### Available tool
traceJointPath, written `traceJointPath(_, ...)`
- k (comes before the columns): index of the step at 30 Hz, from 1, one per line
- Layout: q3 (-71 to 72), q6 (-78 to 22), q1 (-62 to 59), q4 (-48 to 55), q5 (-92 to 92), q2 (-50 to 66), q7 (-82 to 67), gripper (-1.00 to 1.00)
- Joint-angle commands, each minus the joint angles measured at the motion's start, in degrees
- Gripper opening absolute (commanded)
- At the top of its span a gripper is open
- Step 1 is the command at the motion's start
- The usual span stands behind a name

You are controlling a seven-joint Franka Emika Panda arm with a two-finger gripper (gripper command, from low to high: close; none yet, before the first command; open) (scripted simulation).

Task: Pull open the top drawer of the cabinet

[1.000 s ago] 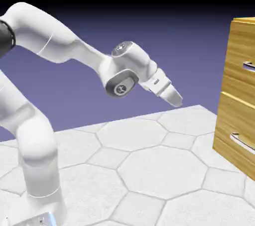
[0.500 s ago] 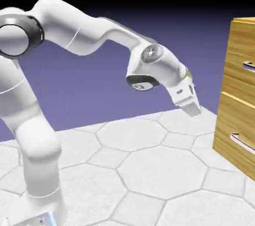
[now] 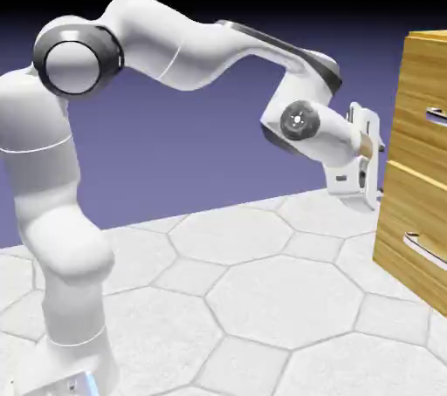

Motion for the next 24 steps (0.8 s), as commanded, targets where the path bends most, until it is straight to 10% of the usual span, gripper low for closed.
traceJointPath(1, -0.7, -0.3, 0.5, 1.0, 2.5, 0.8, -0.9, 0.0)
traceJointPath(24, -16.4, -7.0, 11.9, 24.5, 59.8, 19.4, -20.4, 0.0)
